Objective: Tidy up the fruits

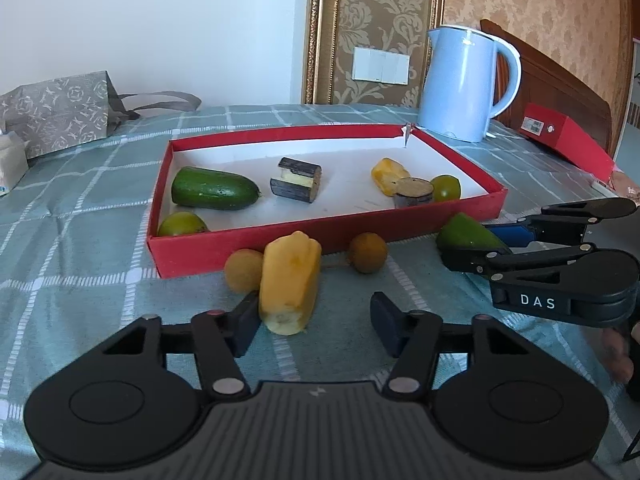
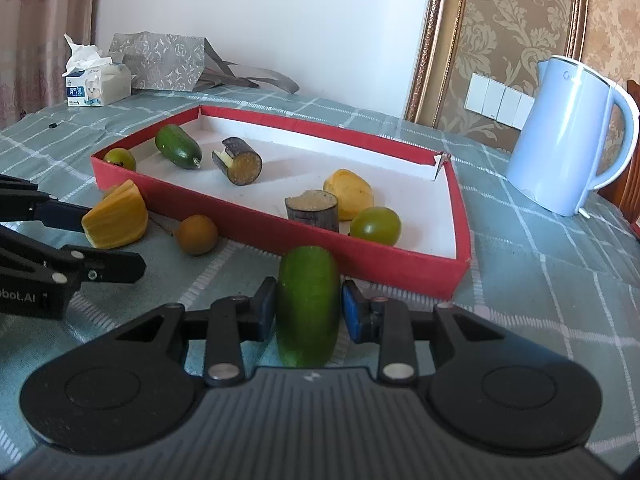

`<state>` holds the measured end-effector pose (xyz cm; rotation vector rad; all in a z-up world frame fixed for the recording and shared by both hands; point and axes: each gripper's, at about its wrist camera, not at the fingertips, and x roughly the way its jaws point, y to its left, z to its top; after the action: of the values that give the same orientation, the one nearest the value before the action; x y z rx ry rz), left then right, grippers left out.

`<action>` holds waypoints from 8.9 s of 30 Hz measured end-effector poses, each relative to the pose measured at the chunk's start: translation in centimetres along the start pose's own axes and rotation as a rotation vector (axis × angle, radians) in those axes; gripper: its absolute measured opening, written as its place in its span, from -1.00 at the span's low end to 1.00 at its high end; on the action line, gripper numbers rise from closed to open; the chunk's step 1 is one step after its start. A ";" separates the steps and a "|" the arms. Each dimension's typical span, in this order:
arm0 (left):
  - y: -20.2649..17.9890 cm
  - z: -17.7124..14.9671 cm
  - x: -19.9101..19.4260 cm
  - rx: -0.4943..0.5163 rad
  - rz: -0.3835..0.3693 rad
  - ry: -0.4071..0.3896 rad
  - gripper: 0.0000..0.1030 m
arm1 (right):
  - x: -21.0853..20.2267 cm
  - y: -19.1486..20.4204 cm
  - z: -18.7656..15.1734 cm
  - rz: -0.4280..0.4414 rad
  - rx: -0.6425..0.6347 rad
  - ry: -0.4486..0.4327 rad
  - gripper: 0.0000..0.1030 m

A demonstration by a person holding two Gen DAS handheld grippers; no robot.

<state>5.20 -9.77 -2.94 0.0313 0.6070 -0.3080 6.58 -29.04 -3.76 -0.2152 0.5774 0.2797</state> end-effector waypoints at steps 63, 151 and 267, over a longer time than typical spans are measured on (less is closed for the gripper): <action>1.6 4.0 -0.6 -0.076 -0.009 -0.168 -0.53 | 0.1 -0.8 0.0 0.012 0.046 0.008 -0.30; 4.8 1.0 -0.7 -0.196 0.114 -0.076 0.91 | -0.4 0.0 5.0 -0.021 0.049 -0.122 -0.40; 0.8 1.8 2.1 -0.049 0.187 -0.003 -0.42 | 0.8 -0.3 0.3 -0.057 0.220 0.095 1.00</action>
<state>8.09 -9.81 -2.72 0.0402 0.6042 -0.1122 7.50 -29.04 -3.93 -0.0318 0.6896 0.1497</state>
